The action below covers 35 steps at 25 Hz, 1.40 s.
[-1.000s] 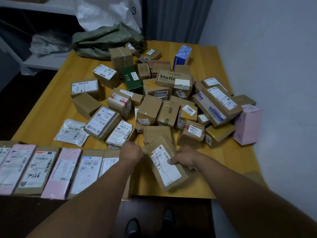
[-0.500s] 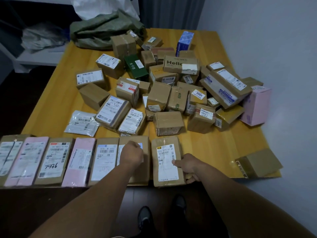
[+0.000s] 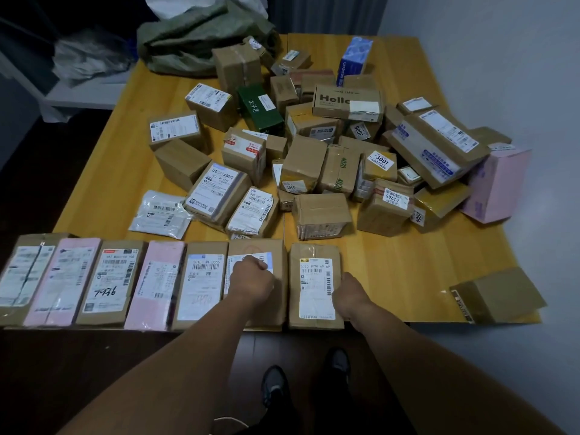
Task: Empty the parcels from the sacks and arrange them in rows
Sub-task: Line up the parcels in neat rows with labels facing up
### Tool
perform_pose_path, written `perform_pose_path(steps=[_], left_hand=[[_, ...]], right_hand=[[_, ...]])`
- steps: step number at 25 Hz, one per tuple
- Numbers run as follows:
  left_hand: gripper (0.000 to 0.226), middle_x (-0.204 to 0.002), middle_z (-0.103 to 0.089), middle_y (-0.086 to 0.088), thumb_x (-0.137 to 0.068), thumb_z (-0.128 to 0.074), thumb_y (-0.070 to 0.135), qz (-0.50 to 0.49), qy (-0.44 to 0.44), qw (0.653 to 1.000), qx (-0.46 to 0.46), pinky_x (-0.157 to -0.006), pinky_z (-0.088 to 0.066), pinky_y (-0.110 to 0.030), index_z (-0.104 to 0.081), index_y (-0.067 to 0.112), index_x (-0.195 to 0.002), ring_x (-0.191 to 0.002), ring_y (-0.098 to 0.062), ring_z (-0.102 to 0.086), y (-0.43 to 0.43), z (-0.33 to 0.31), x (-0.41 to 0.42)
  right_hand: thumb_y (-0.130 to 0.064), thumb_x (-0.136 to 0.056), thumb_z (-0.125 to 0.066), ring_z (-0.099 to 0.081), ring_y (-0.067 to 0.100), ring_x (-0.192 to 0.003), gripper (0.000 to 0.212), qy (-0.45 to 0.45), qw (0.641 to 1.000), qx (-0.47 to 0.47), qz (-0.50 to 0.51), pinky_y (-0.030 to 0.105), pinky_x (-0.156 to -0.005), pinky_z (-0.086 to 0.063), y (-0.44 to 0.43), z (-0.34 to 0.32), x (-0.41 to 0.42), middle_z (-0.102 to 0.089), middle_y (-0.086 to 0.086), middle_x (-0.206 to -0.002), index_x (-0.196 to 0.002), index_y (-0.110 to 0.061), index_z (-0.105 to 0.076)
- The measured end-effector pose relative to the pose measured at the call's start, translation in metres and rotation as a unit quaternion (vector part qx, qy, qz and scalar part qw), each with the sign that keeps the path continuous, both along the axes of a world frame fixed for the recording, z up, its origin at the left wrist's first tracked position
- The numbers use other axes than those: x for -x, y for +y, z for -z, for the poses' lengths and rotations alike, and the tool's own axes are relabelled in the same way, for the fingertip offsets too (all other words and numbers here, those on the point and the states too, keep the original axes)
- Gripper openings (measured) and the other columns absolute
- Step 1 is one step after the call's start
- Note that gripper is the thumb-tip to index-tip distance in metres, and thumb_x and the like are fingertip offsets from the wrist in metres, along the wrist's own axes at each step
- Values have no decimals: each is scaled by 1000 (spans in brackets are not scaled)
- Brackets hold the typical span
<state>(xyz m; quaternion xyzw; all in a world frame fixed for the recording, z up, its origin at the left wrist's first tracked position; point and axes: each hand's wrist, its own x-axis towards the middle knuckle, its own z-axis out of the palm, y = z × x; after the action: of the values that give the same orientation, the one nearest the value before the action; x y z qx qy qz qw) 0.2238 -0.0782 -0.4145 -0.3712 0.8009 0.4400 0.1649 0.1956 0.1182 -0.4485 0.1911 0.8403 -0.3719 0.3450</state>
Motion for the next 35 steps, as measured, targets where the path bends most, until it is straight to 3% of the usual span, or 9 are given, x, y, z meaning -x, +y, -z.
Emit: perform_pose_path(steps=[5, 9, 11, 16, 19, 22, 26, 32, 35], left_hand=[[17, -100, -63, -10, -85, -59, 6, -14, 9, 1000, -22, -81, -52, -38, -61, 9, -102, -93, -29, -60, -2, -2, 4], [5, -88, -59, -15, -84, -60, 5, -44, 34, 996, -69, -68, -48, -37, -56, 9, -83, -81, -31, -58, -3, -30, 12], [5, -84, -59, -18, -80, -61, 4, -47, 49, 995, -77, -63, -43, -31, -56, 5, -79, -74, -30, -56, -7, -48, 19], [11, -96, -65, -18, -86, -58, 8, -74, 108, 988, -84, -80, -54, -43, -61, 6, -96, -91, -36, -63, -24, -94, 42], [10, -96, -62, -17, -89, -58, 6, -73, 118, 988, -70, -90, -53, -50, -55, 13, -84, -96, -36, -61, -25, -107, 54], [9, -93, -61, -13, -90, -59, 12, -82, 130, 987, -53, -89, -55, -46, -53, 15, -83, -93, -34, -60, -16, -112, 73], [8, -88, -57, -16, -89, -59, 10, -58, 99, 992, -49, -68, -42, -34, -60, 3, -93, -79, -29, -54, 19, -110, 108], [12, -100, -65, -17, -88, -57, 14, -45, 91, 992, -78, -88, -56, -50, -63, 9, -97, -95, -33, -62, 84, -94, 170], [9, -99, -63, -11, -88, -59, 11, -43, 85, 992, -80, -88, -56, -49, -58, 12, -97, -96, -30, -60, 116, -93, 190]], right_hand=[[-7, -101, -44, -54, 24, -97, 27, 2, 998, -46, -49, 33, -75, -45, -1, -18, 10, -58, 13, -122, -127, -2, -47], [-6, -99, -45, -53, 20, -83, 10, 31, 996, -42, -72, 28, -66, -43, -7, -53, 30, -51, 2, -89, -108, -7, -50], [-4, -97, -46, -53, 21, -78, 9, 56, 993, -49, -93, 27, -63, -41, -15, -71, 43, -55, 7, -89, -101, -6, -54], [-7, -95, -53, -63, 32, -98, 19, 113, 986, -36, -115, 33, -69, -47, -33, -108, 73, -65, 16, -107, -111, -2, -62], [-6, -92, -57, -59, 25, -88, 20, 117, 985, -25, -123, 27, -62, -46, -37, -119, 89, -62, 11, -96, -111, -2, -63], [-8, -91, -61, -62, 27, -93, 19, 119, 985, -24, -121, 37, -80, -56, -27, -120, 113, -64, 11, -101, -109, -5, -63], [-19, -87, -61, -60, 32, -105, 22, 143, 971, -112, -153, 40, -87, -54, 13, -115, 147, -62, 11, -115, -108, -15, -59], [-28, -83, -68, -37, 38, -127, 56, 318, 905, -272, -80, 49, -106, -38, 97, -137, 216, -42, 18, -136, -132, -12, -46], [-37, -76, -76, -32, 39, -130, 78, 319, 896, -302, -71, 51, -110, -33, 137, -141, 250, -38, 21, -140, -138, -13, -36]])
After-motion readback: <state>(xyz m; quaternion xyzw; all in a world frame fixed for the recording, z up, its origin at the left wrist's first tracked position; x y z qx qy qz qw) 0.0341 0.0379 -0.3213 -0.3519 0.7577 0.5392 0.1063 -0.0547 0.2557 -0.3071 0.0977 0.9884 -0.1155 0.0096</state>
